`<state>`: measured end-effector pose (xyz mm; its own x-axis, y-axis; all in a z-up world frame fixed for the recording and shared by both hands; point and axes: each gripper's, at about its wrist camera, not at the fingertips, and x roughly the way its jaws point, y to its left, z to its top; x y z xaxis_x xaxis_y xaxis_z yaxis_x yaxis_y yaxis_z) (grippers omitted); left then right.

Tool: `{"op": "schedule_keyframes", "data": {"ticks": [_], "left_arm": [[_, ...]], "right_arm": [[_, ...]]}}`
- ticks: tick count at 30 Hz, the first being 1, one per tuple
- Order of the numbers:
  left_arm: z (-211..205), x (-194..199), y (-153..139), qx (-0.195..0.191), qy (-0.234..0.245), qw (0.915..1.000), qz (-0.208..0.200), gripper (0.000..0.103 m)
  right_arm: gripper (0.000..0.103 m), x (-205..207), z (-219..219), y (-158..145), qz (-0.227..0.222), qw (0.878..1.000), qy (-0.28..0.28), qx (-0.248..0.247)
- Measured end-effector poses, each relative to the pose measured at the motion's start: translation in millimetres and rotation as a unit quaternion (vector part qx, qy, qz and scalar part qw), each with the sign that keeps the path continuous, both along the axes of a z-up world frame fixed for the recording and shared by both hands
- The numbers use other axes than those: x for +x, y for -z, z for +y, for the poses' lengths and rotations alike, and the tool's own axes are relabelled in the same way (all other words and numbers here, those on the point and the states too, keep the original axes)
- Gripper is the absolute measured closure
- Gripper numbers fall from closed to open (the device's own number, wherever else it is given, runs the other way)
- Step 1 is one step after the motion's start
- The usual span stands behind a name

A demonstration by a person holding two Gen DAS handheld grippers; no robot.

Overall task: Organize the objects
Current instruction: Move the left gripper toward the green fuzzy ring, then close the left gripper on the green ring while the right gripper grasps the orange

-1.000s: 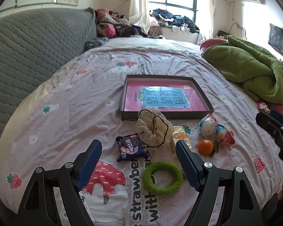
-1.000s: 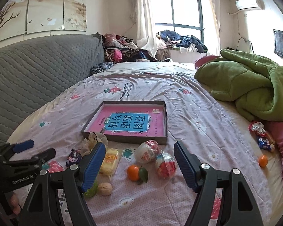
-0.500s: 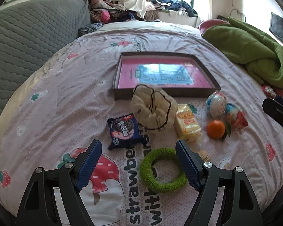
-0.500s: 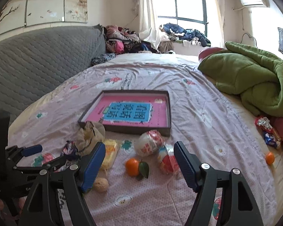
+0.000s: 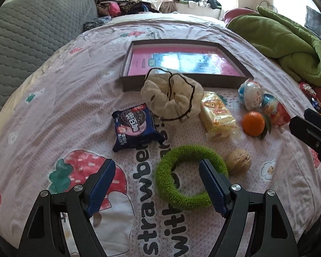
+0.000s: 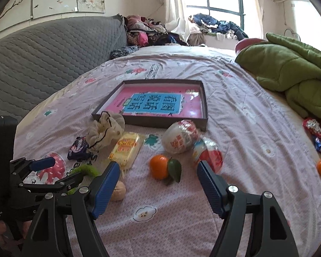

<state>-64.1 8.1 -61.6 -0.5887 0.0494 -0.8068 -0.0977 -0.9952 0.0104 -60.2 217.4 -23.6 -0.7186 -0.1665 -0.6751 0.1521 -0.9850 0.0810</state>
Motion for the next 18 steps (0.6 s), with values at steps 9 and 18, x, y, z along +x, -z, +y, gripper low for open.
{"op": "schedule_keyframes", "data": {"ticks": [9, 18], "left_arm": [[3.2, -5.1, 12.7, -0.015, 0.002, 0.9998, -0.009, 0.022], [-1.8, -13.9, 25.5, -0.008, 0.000, 0.9997, -0.022, 0.022]], "right_arm": [[0.029, -22.1, -0.7, 22.2, -0.036, 0.999, 0.011, -0.011], [0.029, -35.8, -4.1, 42.1, -0.058, 0.998, 0.009, -0.004]]}}
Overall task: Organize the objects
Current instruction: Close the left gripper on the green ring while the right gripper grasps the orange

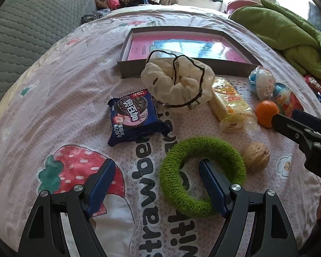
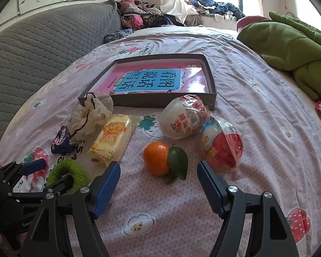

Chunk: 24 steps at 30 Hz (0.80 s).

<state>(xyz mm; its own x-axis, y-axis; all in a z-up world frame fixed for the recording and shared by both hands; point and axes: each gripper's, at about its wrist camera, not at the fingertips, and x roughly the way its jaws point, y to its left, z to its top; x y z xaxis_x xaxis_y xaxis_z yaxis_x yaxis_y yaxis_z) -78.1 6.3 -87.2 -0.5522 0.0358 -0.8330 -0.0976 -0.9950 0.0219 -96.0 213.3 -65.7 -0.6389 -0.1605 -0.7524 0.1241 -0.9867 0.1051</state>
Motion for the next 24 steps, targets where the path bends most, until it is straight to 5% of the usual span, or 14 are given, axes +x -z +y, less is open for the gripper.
{"op": "schedule_keyframes", "data": {"ticks": [8, 12, 20, 22, 24], "left_arm": [[-7.1, -3.7, 3.5, 0.007, -0.004, 1.0000, 0.006, 0.026], [-11.6, -5.4, 4.6, 0.042, 0.006, 0.9991, -0.001, 0.042], [-7.1, -5.4, 4.7, 0.050, 0.024, 0.9985, -0.004, 0.070], [-5.1, -5.1, 4.0, 0.051, 0.026, 0.9983, -0.003, 0.083], [-2.8, -4.8, 2.9, 0.046, 0.026, 0.9986, -0.001, 0.086]], "right_arm": [[0.037, -11.9, -4.4, 9.5, -0.014, 1.000, -0.005, 0.001], [0.044, -17.4, -9.0, 17.3, -0.026, 1.000, -0.005, 0.012], [0.065, -27.8, -7.6, 28.6, -0.038, 0.999, -0.003, 0.004], [0.067, -28.9, -6.8, 29.0, -0.036, 0.999, -0.004, 0.002], [0.067, -28.8, -5.9, 28.8, -0.036, 0.999, -0.006, -0.001]]}}
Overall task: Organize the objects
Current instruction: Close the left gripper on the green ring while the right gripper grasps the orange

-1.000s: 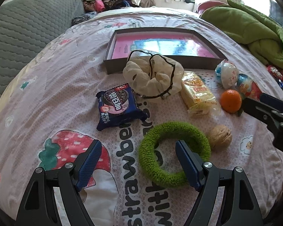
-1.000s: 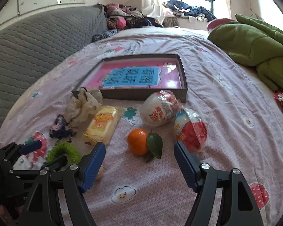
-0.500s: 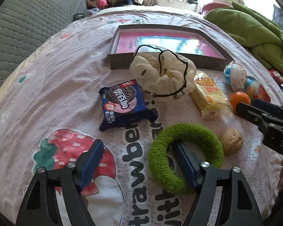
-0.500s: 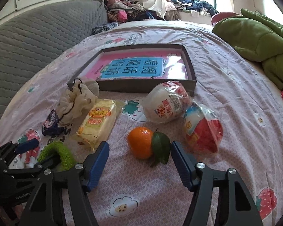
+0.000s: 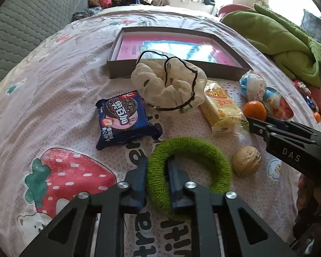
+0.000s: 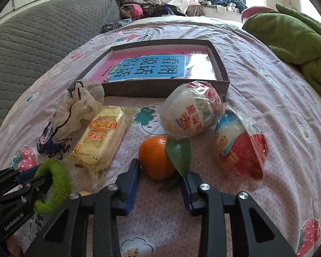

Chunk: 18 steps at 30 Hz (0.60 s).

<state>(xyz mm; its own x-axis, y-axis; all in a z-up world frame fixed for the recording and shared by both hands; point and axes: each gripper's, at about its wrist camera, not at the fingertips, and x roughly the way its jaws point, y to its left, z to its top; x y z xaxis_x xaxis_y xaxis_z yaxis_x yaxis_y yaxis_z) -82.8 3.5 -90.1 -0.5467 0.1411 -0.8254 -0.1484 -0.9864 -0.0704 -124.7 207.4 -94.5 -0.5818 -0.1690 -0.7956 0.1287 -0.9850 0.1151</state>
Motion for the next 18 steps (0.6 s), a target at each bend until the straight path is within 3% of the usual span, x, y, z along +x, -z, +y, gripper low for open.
{"op": "schedule_keyframes", "data": {"ticks": [18], "left_arm": [[-1.7, 8.0, -27.7, 0.001, -0.008, 0.9993, 0.037, 0.089]], "right_arm": [[0.068, 17.9, 1.6, -23.3, 0.023, 1.000, -0.008, -0.020]]}}
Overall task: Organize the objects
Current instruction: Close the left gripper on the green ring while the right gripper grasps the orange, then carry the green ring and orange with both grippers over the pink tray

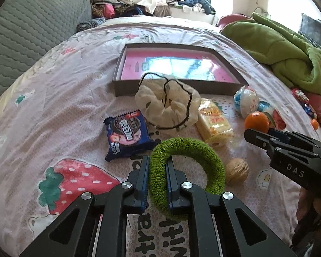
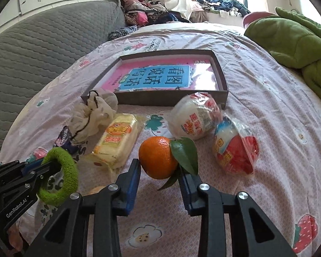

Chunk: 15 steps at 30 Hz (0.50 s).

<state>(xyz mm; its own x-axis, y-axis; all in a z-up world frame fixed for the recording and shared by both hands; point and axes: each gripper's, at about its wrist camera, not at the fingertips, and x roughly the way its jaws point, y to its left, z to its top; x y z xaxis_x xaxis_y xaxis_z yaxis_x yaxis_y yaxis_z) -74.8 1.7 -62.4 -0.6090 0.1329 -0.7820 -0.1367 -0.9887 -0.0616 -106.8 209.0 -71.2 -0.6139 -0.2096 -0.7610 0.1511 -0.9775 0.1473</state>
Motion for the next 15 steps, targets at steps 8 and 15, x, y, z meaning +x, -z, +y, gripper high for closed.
{"op": "schedule_keyframes", "data": {"ticks": [8, 15], "left_arm": [[4.4, 2.0, -20.4, -0.013, -0.003, 0.9996, 0.023, 0.089], [11.7, 5.2, -39.5, -0.034, -0.008, 0.9986, 0.041, 0.089]], "right_arm": [[0.068, 9.6, -3.9, -19.4, 0.017, 1.000, -0.003, 0.000], [0.068, 23.6, -8.6, -39.9, 0.039, 0.999, 0.001, 0.004]]}}
